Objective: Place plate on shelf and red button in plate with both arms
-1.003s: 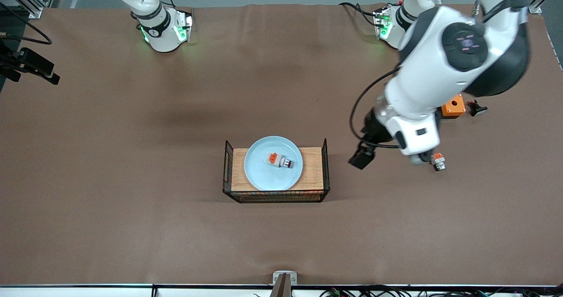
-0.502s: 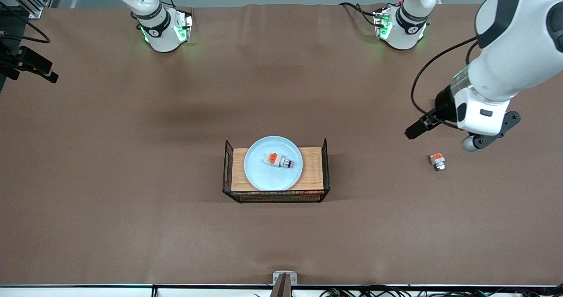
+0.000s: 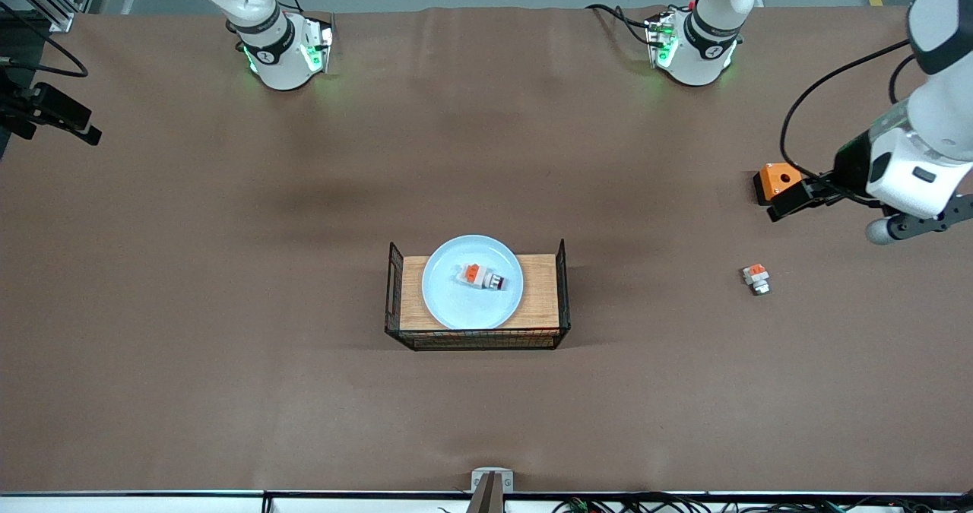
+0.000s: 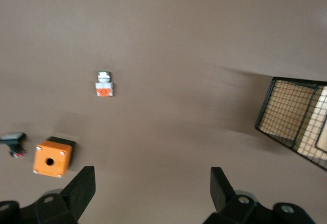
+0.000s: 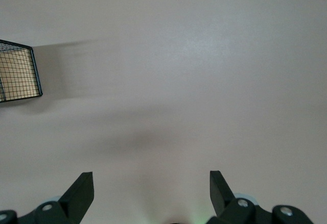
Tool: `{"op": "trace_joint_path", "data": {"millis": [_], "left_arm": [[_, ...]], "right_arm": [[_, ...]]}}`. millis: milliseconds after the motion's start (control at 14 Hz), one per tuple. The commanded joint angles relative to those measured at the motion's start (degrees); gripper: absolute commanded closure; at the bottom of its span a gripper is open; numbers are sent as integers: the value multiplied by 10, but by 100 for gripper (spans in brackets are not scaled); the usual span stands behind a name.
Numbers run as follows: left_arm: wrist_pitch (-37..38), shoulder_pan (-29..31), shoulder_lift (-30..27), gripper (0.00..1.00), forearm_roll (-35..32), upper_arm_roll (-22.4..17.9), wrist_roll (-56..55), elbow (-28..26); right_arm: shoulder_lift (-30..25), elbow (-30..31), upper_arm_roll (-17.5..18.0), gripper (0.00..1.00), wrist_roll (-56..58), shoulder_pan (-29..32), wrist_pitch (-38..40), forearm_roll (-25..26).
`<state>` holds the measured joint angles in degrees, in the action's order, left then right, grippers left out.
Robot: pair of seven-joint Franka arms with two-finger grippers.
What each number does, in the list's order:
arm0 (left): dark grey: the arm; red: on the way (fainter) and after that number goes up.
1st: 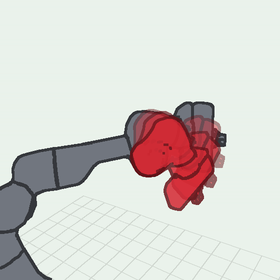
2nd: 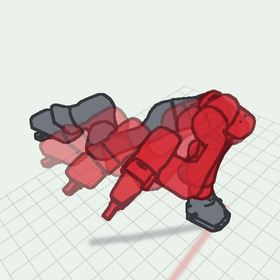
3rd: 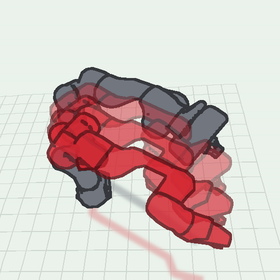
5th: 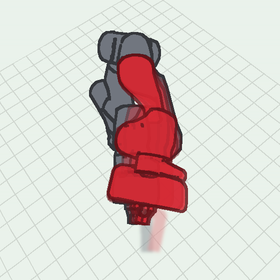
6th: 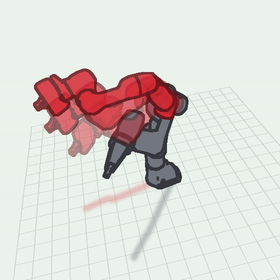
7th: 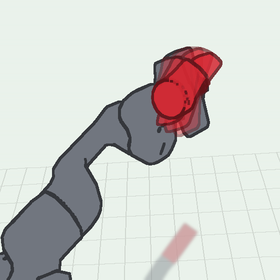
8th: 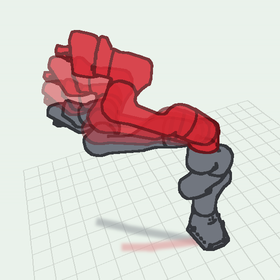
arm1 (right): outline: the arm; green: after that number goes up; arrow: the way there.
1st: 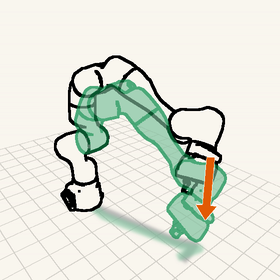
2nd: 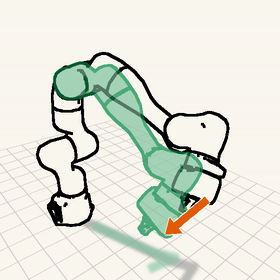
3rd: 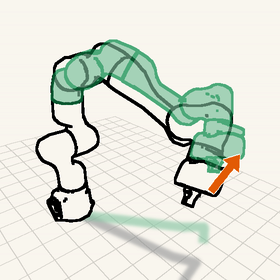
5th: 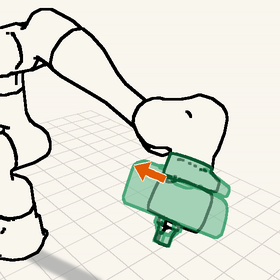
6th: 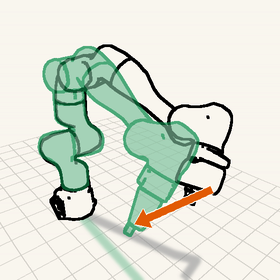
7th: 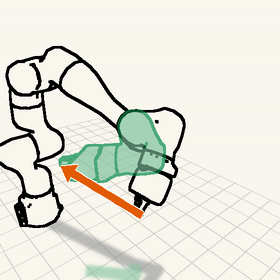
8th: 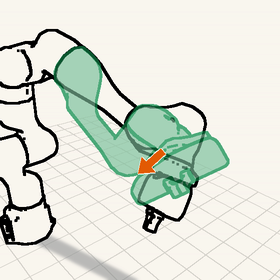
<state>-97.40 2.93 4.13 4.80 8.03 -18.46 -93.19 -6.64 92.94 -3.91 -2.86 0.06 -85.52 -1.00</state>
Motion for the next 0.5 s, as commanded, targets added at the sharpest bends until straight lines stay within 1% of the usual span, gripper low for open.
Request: {"op": "trace_joint_path", "data": {"millis": [0,215,430], "left_arm": [[5,13,-18,1,-12,3,36,-13],[7,13,-35,1,-23,3,36,-13],[7,23,-47,1,-23,-1,38,7]], "right_arm": [[-20,20,9,0,13,6,-11,10],[-22,19,11,0,13,3,-9,22],[-22,19,11,0,13,4,-10,22]]}}
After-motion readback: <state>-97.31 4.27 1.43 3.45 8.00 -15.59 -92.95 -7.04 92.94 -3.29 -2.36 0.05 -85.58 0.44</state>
